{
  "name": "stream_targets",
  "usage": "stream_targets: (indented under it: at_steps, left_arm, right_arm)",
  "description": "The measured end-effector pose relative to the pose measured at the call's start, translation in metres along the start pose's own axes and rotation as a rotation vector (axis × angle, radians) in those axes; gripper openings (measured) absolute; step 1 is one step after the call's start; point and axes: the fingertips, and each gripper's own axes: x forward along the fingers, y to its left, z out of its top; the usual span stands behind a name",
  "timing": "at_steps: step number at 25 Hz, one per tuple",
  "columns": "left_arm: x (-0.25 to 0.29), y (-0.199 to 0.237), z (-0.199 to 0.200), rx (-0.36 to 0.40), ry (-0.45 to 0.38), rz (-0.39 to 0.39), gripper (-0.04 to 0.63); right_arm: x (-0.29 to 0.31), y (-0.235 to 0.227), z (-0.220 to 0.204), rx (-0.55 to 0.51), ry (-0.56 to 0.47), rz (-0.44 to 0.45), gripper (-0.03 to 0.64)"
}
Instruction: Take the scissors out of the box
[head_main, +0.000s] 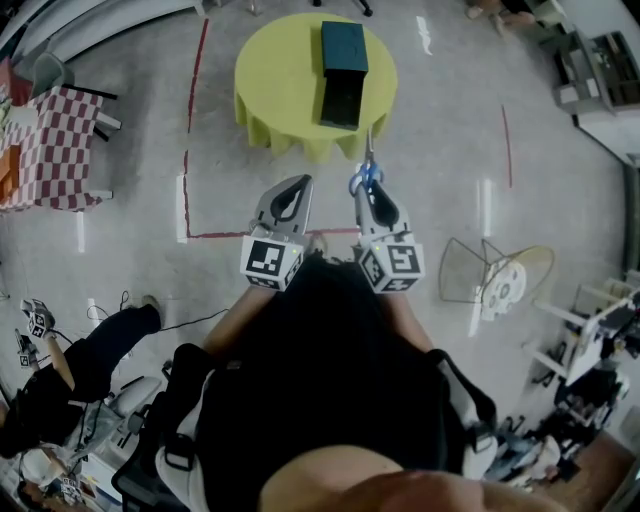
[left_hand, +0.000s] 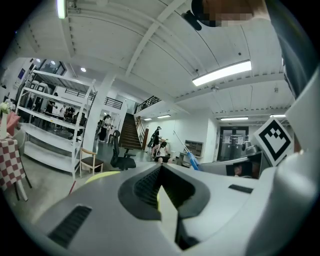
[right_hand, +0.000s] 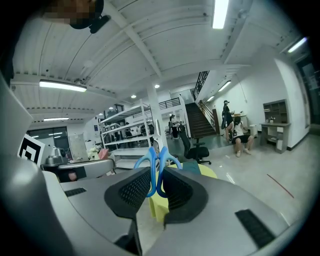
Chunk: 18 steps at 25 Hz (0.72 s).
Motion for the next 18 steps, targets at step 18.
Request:
stream_targets:
  at_steps: [18]
  left_arm:
    - [-0.016,0.005,-0.004,0.005,0.002,-0.007,-0.003]
  right_arm:
    - [-0.001,0.022,-0.006,0.001,0.003,0.018,0.077]
